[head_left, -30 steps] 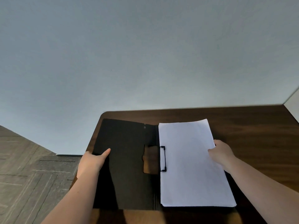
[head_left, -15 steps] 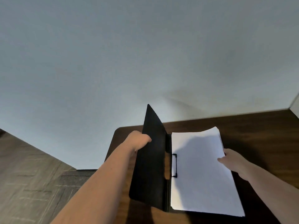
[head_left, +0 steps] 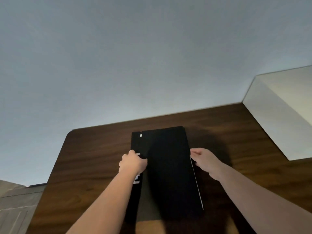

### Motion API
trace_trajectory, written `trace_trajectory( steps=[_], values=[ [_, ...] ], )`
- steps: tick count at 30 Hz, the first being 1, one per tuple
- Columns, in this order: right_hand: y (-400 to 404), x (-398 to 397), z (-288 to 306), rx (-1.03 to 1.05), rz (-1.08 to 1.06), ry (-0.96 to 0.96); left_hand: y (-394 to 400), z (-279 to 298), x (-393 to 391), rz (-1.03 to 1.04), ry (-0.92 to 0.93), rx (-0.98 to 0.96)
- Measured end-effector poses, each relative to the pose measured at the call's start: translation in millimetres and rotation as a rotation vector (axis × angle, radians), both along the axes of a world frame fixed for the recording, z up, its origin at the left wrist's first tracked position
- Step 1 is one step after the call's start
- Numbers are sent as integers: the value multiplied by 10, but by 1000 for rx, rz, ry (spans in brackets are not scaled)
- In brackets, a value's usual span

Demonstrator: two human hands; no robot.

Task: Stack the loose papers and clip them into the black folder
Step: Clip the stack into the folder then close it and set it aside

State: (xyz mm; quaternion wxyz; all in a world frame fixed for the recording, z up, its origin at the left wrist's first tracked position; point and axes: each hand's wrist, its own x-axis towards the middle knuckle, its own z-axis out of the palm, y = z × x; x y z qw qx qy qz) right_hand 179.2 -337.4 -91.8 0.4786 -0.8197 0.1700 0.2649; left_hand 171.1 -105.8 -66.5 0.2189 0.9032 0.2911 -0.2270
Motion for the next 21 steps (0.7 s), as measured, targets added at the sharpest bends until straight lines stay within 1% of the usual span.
trace_trajectory(
  steps=[2,5,9,14,18,21],
  values=[
    [-9,-21,-27,-15,51,-20,89,-130,-91,72,21,34],
    [-2,-77,-94,-55,99,-80,161,-299,-192,89,36,50],
    [-14,-108,-186,-142,148,-155,159,-440,-237,162,-91,-43],
    [-114,-134,-283,-304,198,-272,13,-483,-225,250,-202,-157],
    [-258,-186,-315,-400,281,-335,-166,-499,-173,213,-174,-203],
    [-359,-219,-300,-556,357,-459,-353,-506,-138,146,-184,-206]
  ],
)
